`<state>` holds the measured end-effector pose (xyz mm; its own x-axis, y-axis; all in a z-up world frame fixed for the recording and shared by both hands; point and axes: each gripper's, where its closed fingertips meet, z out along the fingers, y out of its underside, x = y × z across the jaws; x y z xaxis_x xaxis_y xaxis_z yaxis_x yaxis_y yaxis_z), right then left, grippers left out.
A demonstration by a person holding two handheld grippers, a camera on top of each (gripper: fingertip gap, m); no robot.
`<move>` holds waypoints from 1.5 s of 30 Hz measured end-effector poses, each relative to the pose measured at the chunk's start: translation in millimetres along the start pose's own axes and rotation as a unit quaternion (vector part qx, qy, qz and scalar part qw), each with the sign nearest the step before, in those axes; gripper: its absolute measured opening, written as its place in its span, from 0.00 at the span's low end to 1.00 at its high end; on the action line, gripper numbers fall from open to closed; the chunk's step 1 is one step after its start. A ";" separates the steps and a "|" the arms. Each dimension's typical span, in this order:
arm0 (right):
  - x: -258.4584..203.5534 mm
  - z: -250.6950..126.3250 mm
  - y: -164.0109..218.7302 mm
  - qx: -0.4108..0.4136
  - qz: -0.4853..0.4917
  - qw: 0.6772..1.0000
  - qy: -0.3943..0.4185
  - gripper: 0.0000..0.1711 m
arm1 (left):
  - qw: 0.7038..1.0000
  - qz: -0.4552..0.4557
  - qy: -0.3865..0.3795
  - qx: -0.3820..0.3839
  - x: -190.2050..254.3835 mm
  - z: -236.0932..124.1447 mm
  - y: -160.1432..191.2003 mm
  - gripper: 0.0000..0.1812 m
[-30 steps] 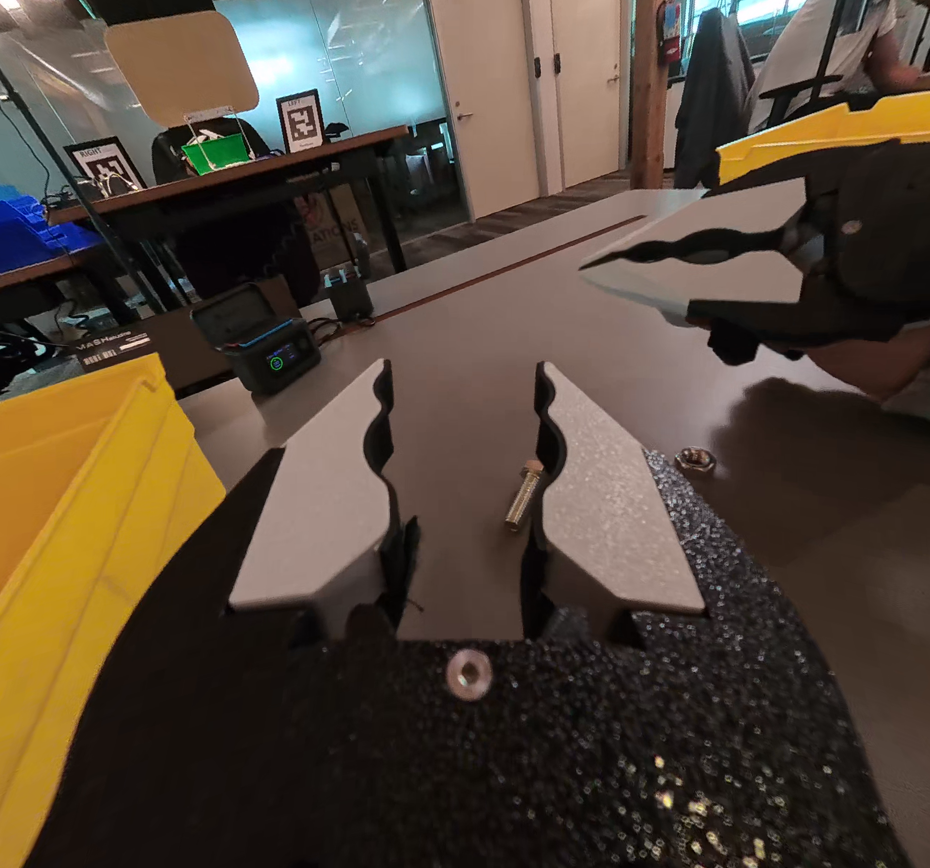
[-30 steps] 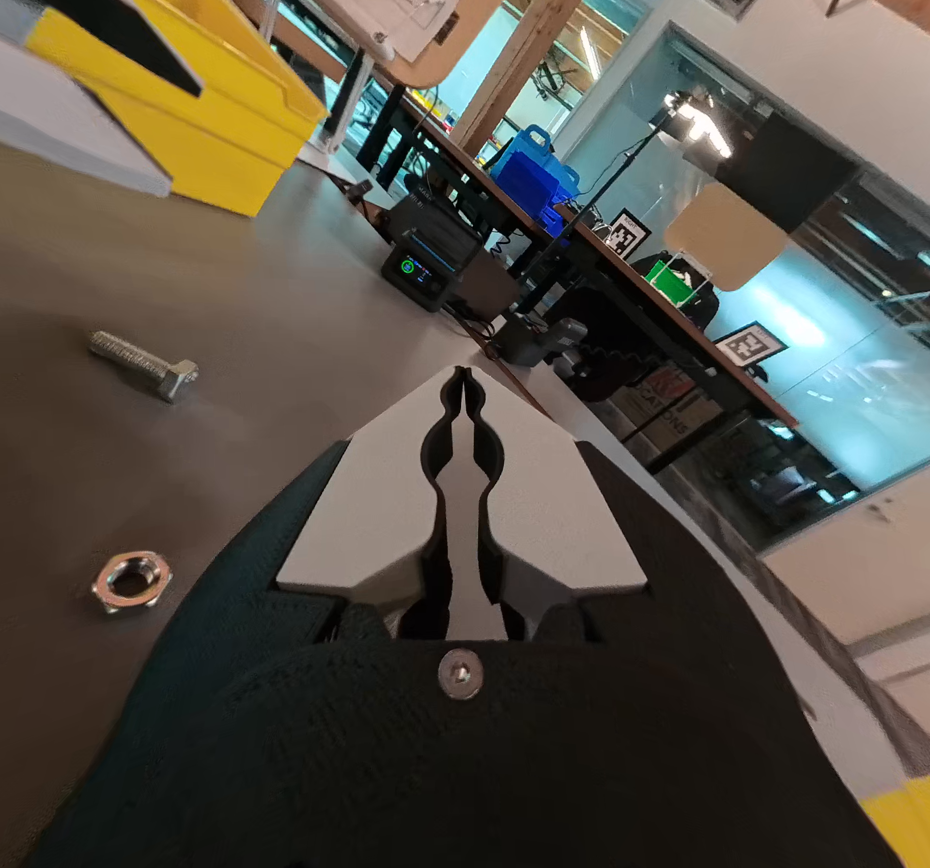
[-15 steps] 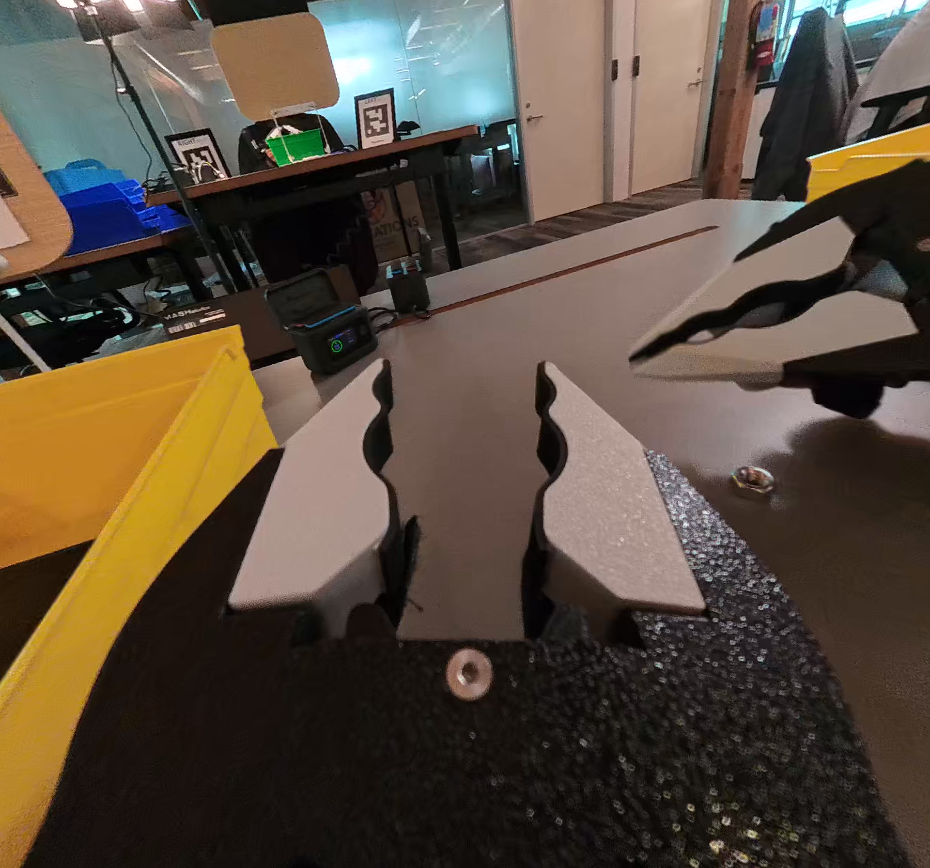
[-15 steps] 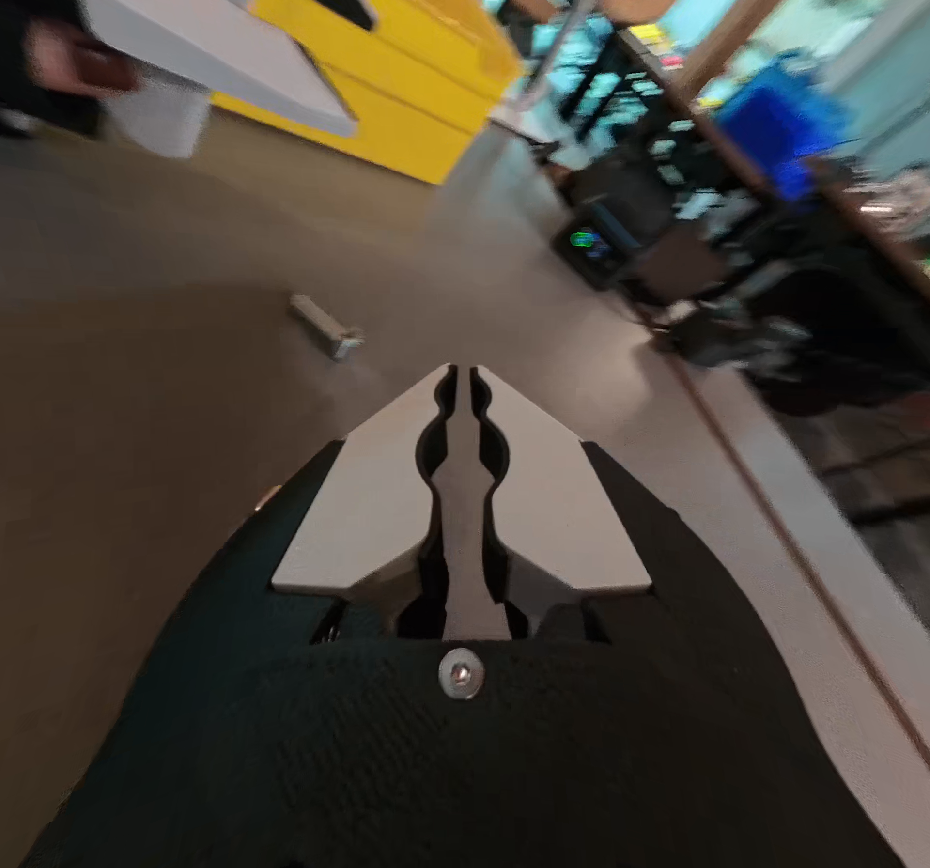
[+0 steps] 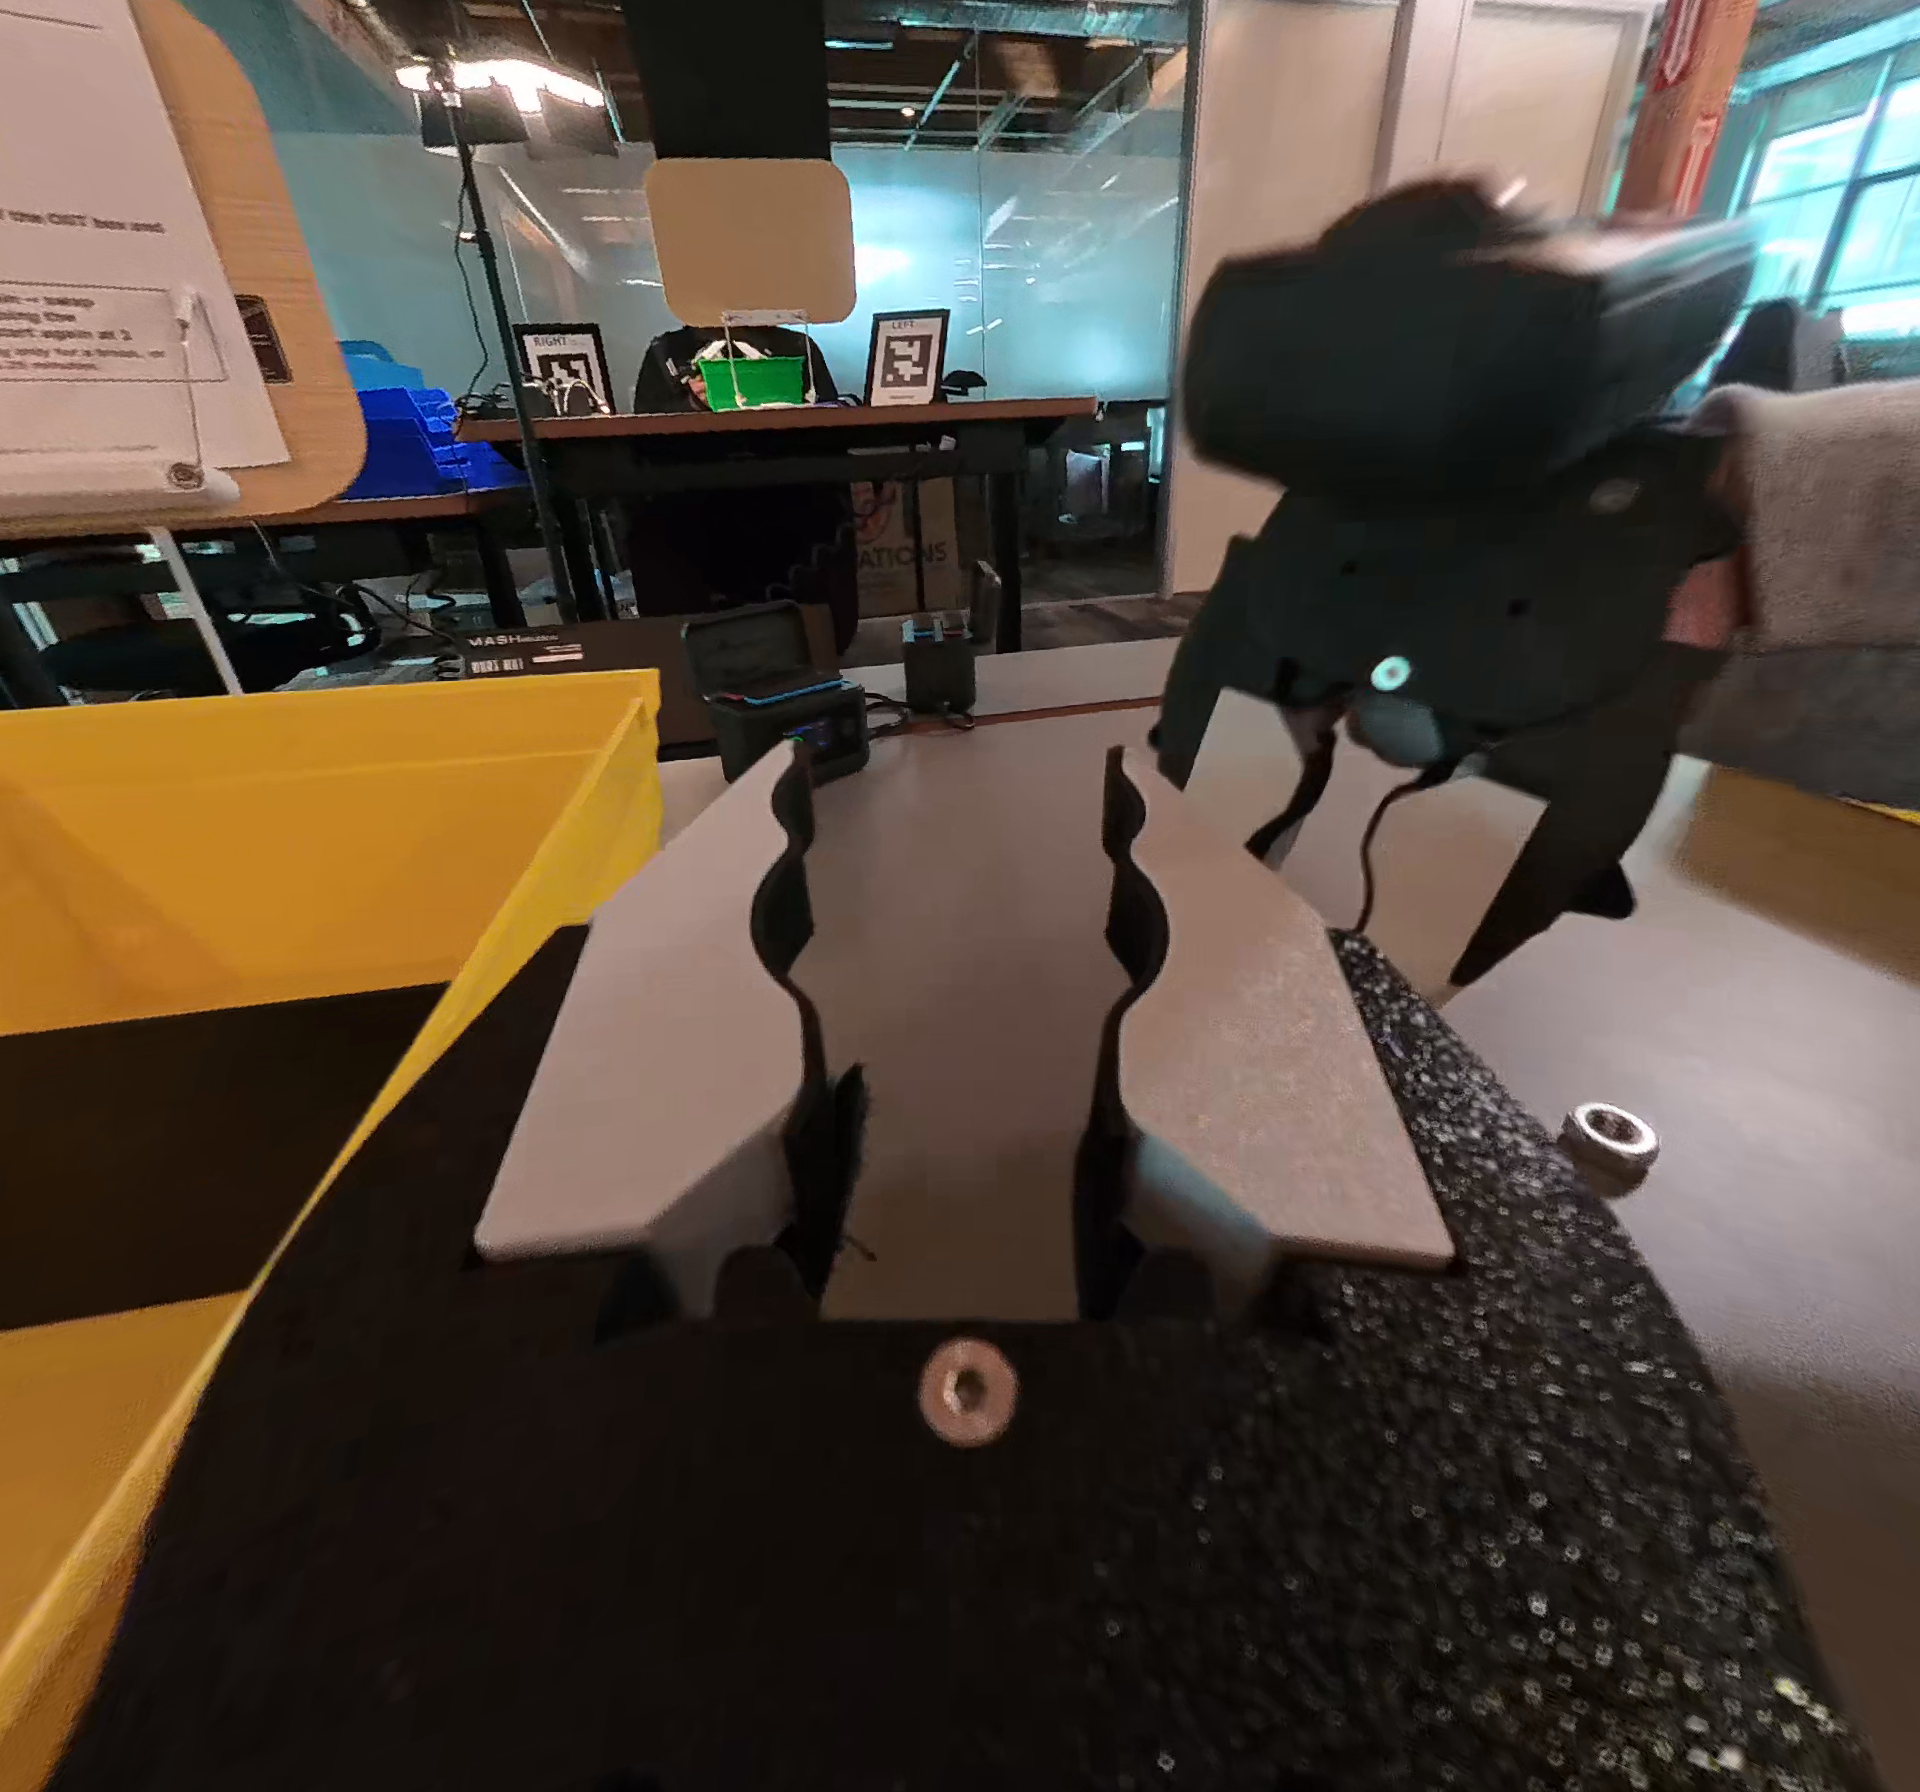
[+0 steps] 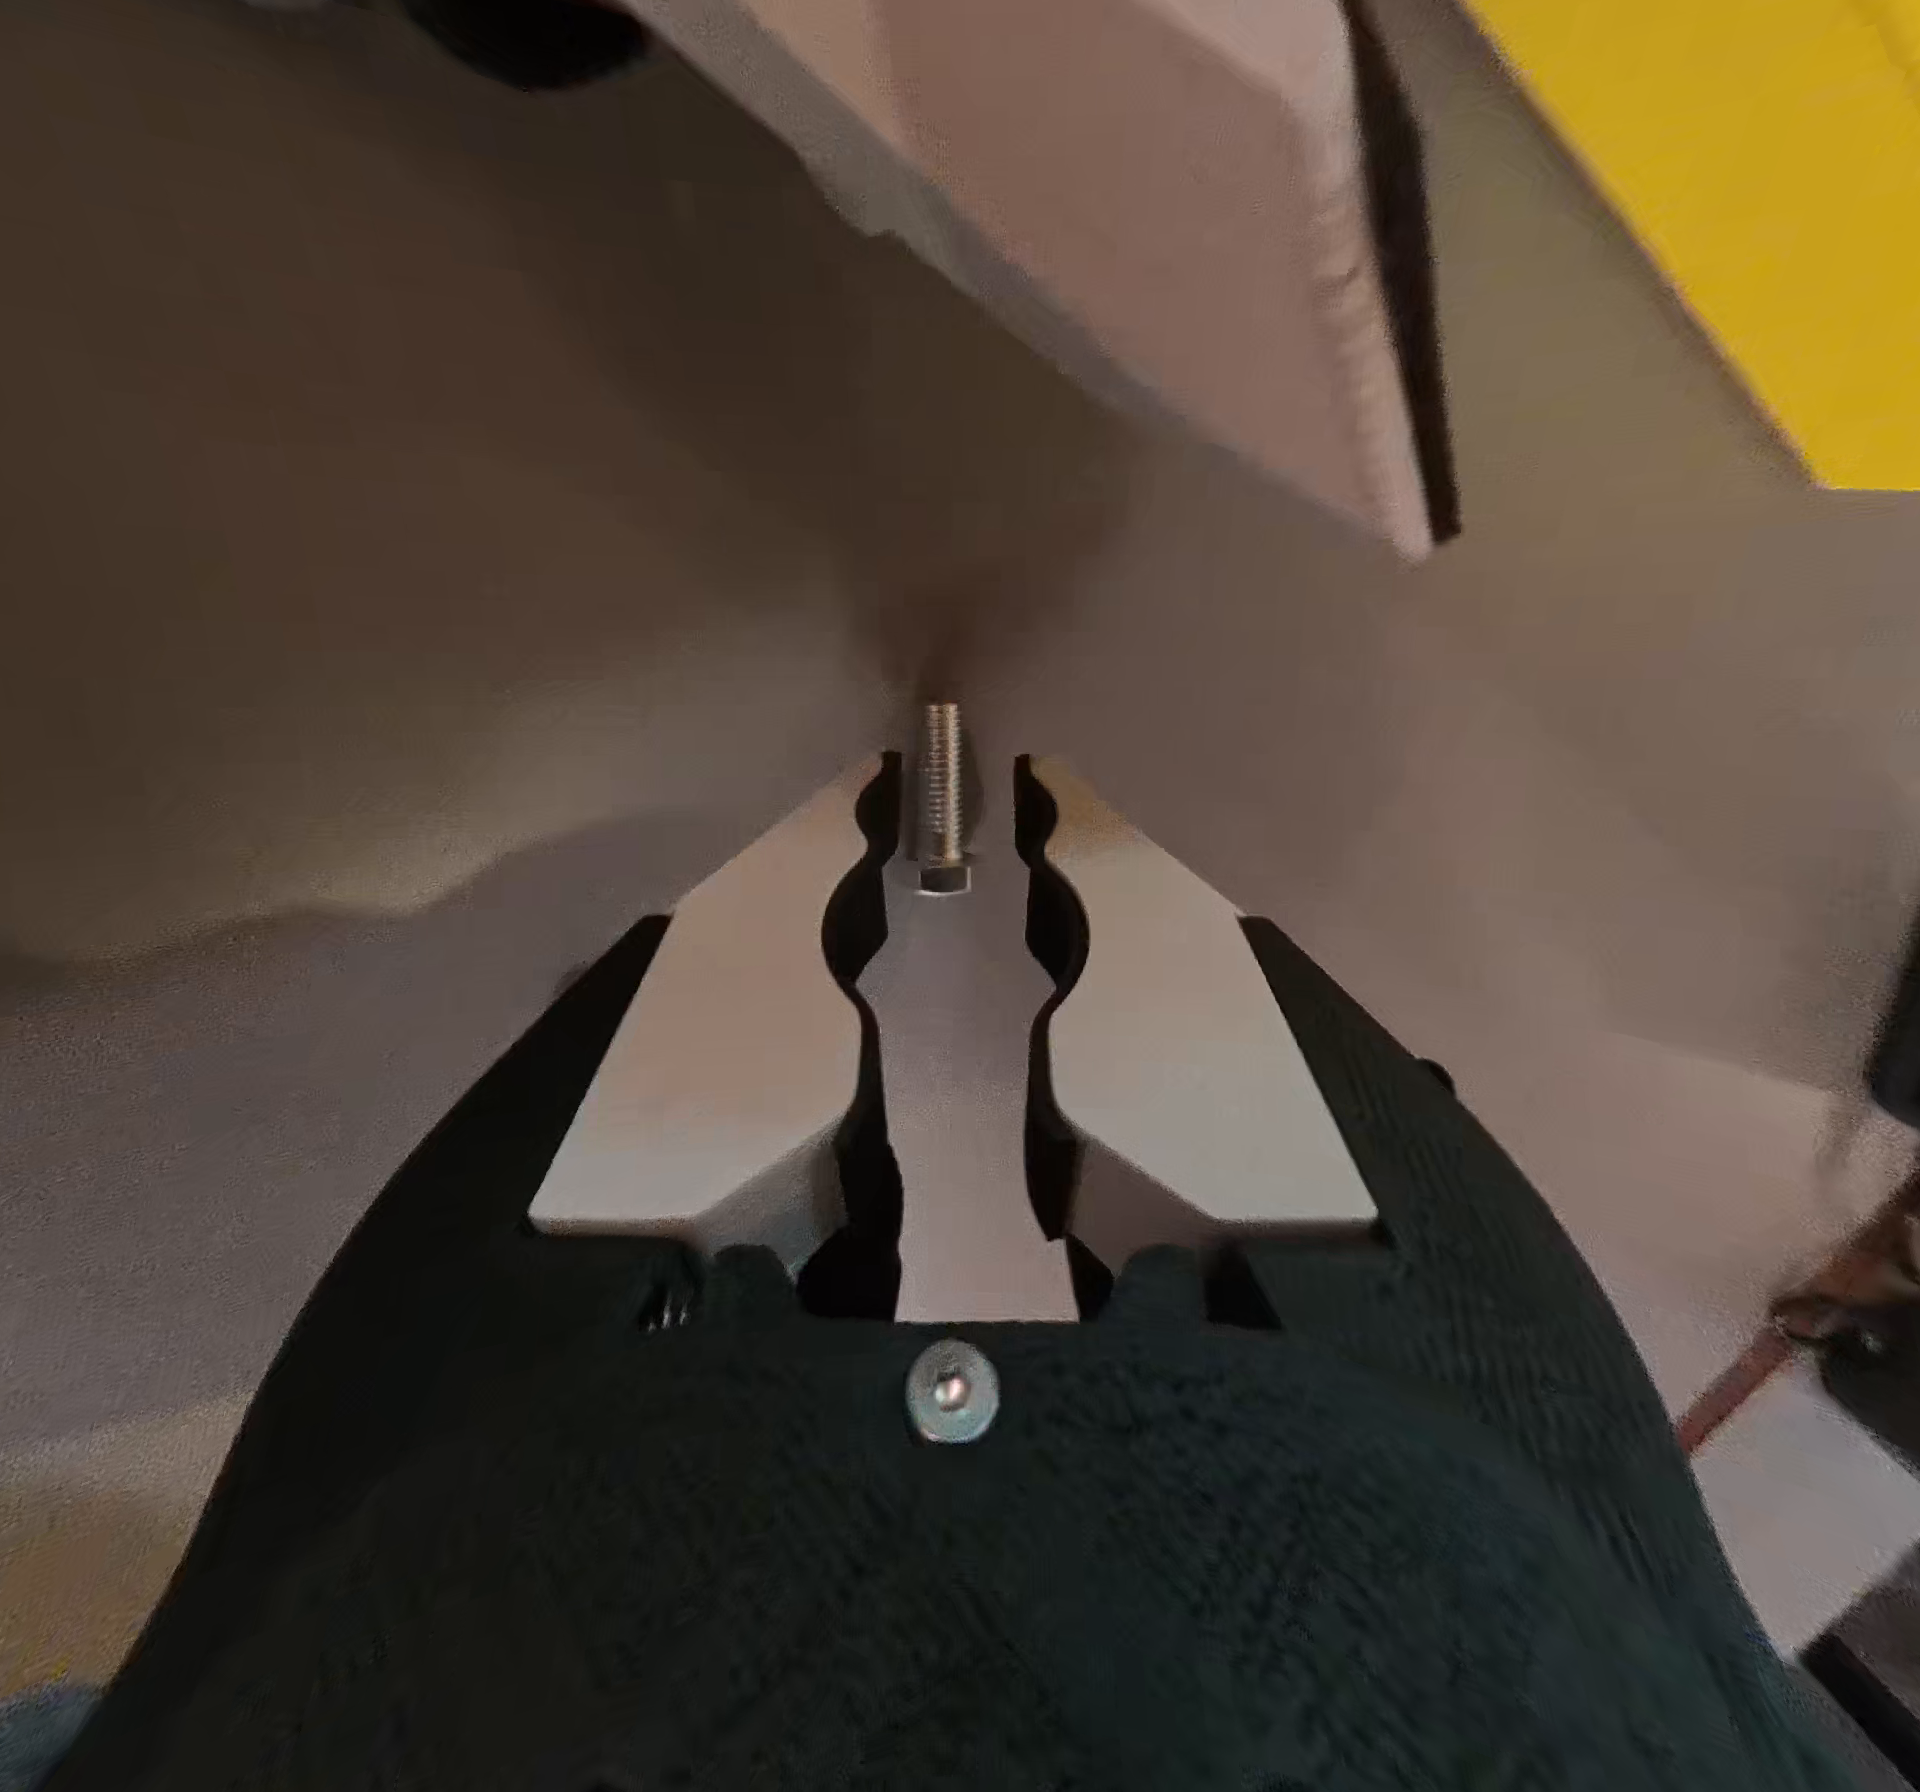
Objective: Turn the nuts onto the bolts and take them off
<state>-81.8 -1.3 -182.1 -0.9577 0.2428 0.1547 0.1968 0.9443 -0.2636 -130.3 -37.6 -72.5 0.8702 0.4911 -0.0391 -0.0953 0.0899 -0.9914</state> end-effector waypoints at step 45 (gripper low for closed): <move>-65.1 -150.8 19.2 0.664 0.243 0.704 0.067 0.04 | 0.924 -0.012 0.380 -0.047 183.6 0.8 10.9 0.09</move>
<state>16.1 34.6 -53.7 -0.7990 0.5684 -0.1962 0.0396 -0.2758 -0.9604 28.1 54.2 -90.4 0.9628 -0.2639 -0.0580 -0.0601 0.0002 -0.9982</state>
